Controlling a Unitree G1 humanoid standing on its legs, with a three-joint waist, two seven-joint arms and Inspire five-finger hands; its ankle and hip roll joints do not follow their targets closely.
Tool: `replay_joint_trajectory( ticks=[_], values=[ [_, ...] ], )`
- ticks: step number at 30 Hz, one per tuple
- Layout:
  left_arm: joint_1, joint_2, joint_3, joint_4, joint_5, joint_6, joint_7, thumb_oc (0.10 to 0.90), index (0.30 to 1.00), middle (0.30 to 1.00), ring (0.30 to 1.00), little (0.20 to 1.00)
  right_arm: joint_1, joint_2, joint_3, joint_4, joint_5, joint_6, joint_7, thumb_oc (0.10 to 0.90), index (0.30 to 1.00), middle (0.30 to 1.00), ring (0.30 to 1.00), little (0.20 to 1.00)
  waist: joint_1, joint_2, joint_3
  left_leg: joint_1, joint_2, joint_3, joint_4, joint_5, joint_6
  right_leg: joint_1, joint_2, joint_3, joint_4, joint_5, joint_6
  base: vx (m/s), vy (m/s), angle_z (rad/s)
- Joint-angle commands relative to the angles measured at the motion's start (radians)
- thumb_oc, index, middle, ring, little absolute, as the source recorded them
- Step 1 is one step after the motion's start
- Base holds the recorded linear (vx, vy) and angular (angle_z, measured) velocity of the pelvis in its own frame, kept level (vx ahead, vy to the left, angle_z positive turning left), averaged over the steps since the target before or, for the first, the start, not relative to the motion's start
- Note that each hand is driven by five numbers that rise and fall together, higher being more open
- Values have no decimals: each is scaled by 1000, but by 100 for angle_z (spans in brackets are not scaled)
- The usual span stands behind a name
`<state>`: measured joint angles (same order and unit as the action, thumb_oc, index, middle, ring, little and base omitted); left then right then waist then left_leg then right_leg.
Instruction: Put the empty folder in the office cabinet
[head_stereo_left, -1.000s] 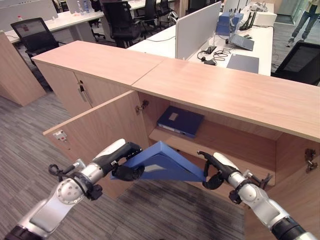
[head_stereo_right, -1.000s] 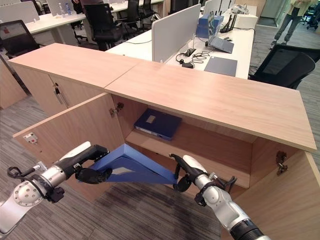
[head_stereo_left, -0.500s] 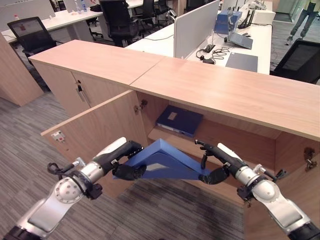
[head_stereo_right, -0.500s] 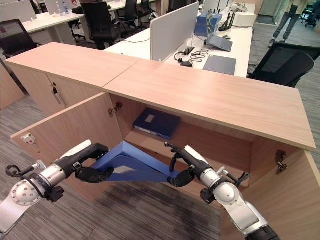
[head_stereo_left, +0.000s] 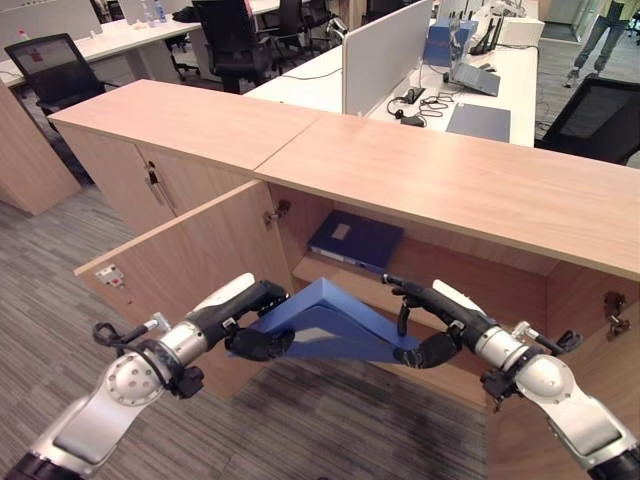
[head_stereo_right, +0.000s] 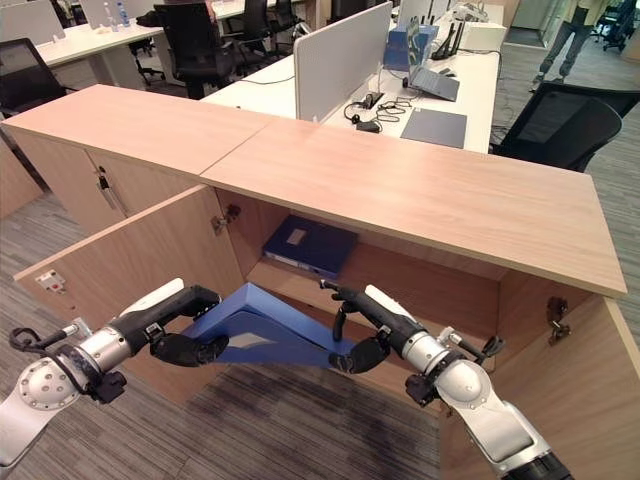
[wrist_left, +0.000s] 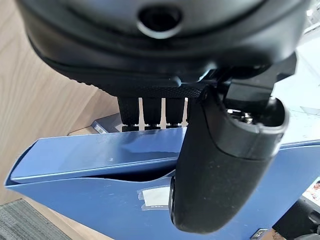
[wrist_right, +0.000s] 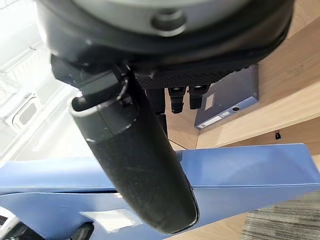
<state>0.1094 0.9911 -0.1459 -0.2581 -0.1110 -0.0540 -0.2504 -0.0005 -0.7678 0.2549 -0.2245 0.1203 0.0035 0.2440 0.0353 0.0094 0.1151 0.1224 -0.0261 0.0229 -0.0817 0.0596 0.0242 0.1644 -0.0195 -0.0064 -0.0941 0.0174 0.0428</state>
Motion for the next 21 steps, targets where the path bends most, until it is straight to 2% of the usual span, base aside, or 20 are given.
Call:
replay_joint_trajectory(
  ticks=[1, 7, 13, 17, 21],
  values=[
    [-19, -13, 73, -81, 20, -150, -7, 400, 300, 300, 300, 300, -123, -20, -158, -203, 51, -155, -46, 800, 900, 900, 900, 900, -11, -34, -64, 63, -18, -32, -6, -146, -7, -6, -26, -82, 7, -19, 53, 0, 0, 0],
    [3, -23, 93, -62, 42, -149, -11, 400, 300, 300, 300, 300, -101, -54, -249, -260, 100, -161, -42, 800, 900, 900, 900, 900, -18, -35, -66, 62, -17, -30, -6, -148, -7, -8, -25, -83, 7, -19, 53, 2, 0, -1],
    [37, -49, 133, 8, 121, -142, -8, 400, 300, 300, 300, 300, -10, -94, -419, -269, 199, -152, -30, 800, 900, 900, 900, 900, -35, -42, -71, 60, -16, -23, -6, -151, -8, -12, -24, -79, 7, -18, 55, 0, 0, 0],
    [38, -74, 133, 80, 181, -133, 1, 400, 300, 300, 300, 300, 39, -64, -499, -213, 286, -144, -49, 800, 900, 900, 900, 900, -44, -42, -75, 61, -16, -16, -6, -154, -9, -14, -22, -76, 7, -19, 56, 2, 4, -6],
    [45, -120, 159, 141, 234, -120, 29, 400, 300, 300, 300, 300, 76, -40, -507, -199, 330, -129, -17, 800, 900, 900, 900, 900, -45, -45, -75, 62, -15, -11, -6, -156, -9, -16, -21, -72, 7, -19, 55, -3, -2, -11]
  ],
)
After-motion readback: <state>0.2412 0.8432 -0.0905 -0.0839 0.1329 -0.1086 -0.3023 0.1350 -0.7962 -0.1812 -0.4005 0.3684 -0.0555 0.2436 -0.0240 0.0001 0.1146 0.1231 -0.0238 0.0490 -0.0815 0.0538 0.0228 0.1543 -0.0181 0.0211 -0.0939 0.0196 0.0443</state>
